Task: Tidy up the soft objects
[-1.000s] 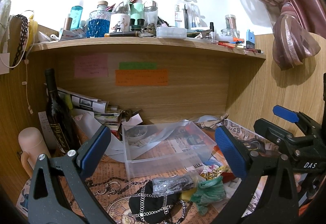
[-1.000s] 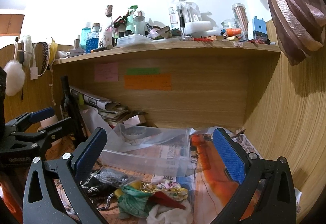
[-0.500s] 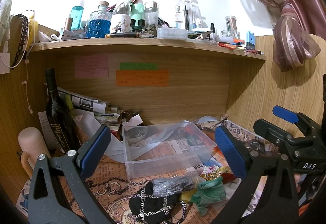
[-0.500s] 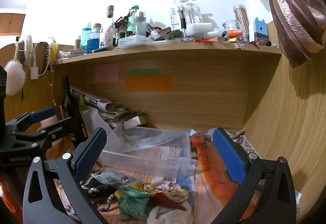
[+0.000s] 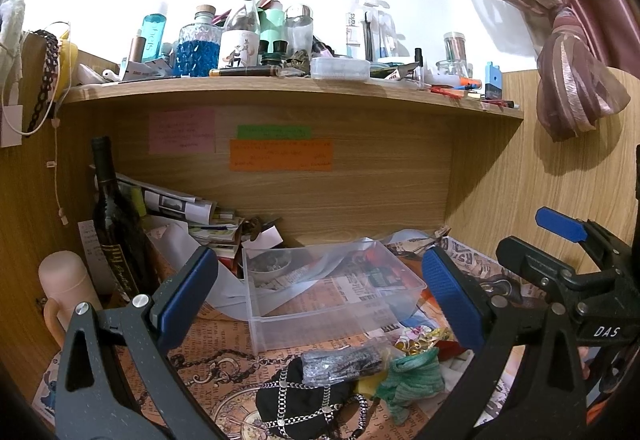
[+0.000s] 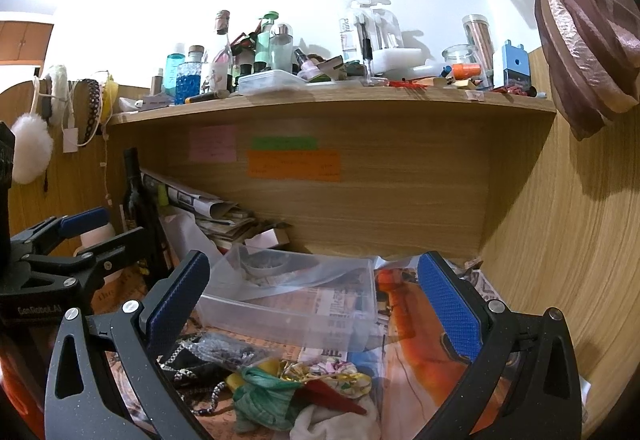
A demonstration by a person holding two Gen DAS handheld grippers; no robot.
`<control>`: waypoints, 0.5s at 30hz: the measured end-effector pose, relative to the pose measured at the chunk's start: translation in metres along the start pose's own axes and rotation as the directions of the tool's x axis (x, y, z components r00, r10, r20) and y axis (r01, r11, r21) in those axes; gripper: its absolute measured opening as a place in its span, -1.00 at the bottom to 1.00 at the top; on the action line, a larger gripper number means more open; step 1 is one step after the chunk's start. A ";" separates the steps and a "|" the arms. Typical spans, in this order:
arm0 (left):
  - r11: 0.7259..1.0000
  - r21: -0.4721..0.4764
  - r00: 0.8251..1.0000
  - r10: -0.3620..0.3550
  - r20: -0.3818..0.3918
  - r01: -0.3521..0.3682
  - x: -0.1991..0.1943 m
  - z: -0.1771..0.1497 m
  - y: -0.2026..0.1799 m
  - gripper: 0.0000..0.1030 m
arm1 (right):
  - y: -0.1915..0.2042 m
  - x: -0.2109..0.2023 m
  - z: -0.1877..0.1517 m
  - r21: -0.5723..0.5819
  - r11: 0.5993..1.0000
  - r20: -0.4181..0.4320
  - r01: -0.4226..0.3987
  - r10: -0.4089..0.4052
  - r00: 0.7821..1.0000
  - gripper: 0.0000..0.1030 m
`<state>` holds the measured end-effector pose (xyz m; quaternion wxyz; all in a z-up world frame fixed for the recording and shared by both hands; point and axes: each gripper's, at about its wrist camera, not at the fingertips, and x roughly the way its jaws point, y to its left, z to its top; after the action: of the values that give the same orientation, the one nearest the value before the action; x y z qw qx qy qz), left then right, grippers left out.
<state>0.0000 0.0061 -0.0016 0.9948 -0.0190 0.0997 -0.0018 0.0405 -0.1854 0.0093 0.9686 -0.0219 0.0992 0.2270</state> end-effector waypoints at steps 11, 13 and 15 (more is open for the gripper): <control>1.000 -0.003 1.000 0.004 -0.010 -0.004 0.001 0.000 0.005 1.00 | 0.001 0.002 0.000 -0.003 1.000 -0.004 -0.002 0.002 1.000 1.00; 1.000 -0.002 1.000 0.001 -0.023 -0.001 0.004 -0.002 0.006 1.00 | 0.000 0.004 -0.002 -0.001 1.000 -0.010 0.001 -0.001 1.000 1.00; 1.000 -0.005 0.999 -0.002 -0.052 0.002 0.010 -0.008 0.007 1.00 | -0.002 0.007 -0.004 0.003 1.000 -0.021 0.006 -0.006 1.000 1.00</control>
<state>0.0077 0.0130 -0.0117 0.9919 -0.0214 0.1253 -0.0030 0.0465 -0.1844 0.0043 0.9682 -0.0233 0.1095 0.2239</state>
